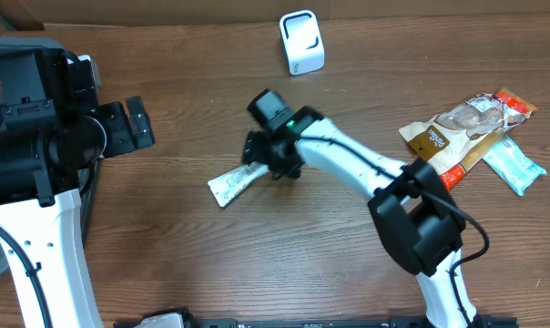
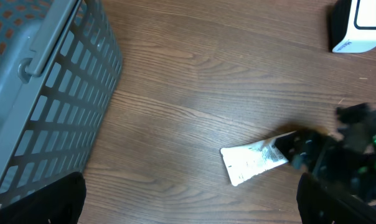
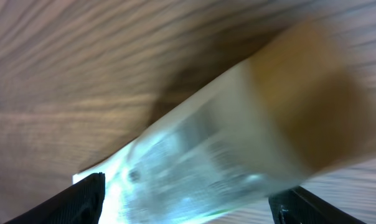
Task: Scan the item barcode
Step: 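Lift the white tube and rotate it toward the scanner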
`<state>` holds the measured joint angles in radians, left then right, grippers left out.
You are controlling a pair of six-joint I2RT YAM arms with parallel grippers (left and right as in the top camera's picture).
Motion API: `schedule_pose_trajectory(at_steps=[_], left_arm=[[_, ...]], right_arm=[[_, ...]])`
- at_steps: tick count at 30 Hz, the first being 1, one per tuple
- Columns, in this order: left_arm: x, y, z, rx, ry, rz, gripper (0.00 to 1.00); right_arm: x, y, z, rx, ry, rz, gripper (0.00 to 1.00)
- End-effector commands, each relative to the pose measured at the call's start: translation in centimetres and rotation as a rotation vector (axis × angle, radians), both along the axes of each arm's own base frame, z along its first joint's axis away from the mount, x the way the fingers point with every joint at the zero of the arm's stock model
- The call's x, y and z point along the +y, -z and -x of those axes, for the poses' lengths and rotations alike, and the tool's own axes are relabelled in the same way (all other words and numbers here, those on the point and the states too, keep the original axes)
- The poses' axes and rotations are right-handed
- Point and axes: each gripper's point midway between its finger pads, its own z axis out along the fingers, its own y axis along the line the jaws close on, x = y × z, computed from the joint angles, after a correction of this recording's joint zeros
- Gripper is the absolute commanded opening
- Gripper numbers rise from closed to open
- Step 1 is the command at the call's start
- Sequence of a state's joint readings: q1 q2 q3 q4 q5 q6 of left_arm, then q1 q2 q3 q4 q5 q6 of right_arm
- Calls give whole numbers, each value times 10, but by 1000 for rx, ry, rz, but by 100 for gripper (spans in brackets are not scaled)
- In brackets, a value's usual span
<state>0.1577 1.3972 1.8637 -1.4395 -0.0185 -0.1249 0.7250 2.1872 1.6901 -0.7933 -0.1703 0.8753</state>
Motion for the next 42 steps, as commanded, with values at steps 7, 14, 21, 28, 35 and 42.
schedule_pose_trajectory(at_steps=[7, 14, 21, 28, 35, 42], left_arm=[[0, 1, -1, -1, -4, 11, 100], [0, 1, -1, -1, -4, 11, 100], [0, 1, -1, -1, -4, 11, 100], [0, 1, -1, -1, -4, 11, 100], [0, 1, -1, -1, -4, 11, 99], [0, 1, -1, -1, -4, 11, 99]], right_arm=[[20, 7, 29, -30, -56, 5, 68], [12, 6, 19, -138, -295, 46, 39], [-21, 10, -2, -167, -396, 95, 54], [-27, 7, -13, -160, -424, -5, 56], [-25, 29, -15, -166, -323, -78, 55], [-40, 33, -26, -163, -276, -85, 7]])
